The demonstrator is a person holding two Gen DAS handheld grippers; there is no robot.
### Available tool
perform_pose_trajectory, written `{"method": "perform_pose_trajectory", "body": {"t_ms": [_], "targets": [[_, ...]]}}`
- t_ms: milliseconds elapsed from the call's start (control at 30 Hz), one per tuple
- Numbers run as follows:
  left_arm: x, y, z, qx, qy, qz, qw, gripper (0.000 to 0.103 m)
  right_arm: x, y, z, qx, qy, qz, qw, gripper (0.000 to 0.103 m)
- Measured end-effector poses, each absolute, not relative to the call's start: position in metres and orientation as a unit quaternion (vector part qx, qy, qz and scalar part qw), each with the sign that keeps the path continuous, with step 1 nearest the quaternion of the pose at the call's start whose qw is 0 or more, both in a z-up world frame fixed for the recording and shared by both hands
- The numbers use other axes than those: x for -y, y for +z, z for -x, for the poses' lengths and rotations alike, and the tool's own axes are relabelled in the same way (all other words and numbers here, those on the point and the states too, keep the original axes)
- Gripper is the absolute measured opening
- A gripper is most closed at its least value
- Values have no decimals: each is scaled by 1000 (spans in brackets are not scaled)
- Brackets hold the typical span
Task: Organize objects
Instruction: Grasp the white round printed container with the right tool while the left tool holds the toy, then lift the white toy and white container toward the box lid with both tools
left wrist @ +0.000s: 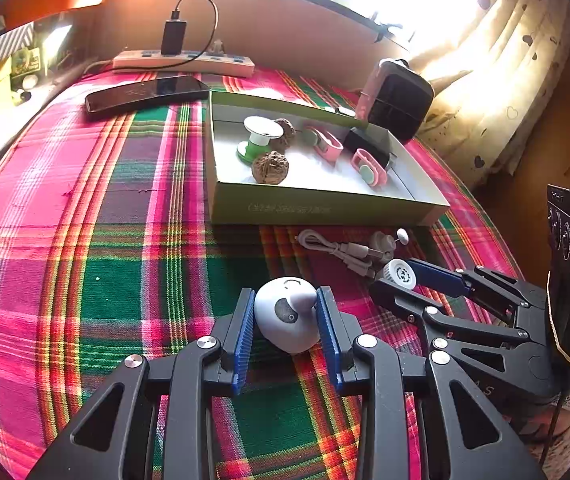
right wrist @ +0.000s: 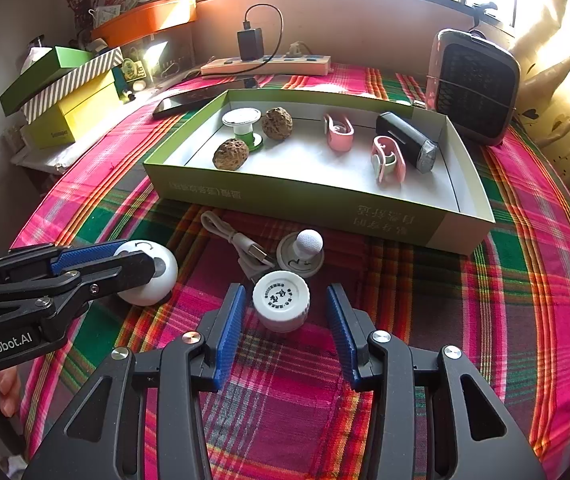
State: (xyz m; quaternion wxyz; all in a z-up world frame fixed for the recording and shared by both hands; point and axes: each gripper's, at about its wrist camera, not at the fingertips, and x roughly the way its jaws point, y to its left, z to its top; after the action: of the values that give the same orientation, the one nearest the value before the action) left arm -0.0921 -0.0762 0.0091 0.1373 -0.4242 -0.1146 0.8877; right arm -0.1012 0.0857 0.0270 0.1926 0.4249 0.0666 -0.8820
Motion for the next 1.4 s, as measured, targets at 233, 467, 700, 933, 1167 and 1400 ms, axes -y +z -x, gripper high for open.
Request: {"method": "perform_pose_trajectory", "body": {"t_ms": [233,467,700,933,1167,1400], "targets": [[76,9,92,114,888,424,137,29,-87,27,101,-65,-882,-424,195,29],[75,9,92,114,888,424,137,29,-87,27,101,-64,-882,-424,197,29],[75,9,92,114,888,424,137,29,-87,27,101,-64,-882,-424,197,29],[75,9,91,114,888,424,137,29,-87,28,100,-63,-882,-424,197,29],[73,10,91,110,889,423,136,29,-88,29,99,-62,-882,-423,198,29],[74,13,91,107,891,420,137,29,-89,29,98,-59,-882,-422,201,29]]}}
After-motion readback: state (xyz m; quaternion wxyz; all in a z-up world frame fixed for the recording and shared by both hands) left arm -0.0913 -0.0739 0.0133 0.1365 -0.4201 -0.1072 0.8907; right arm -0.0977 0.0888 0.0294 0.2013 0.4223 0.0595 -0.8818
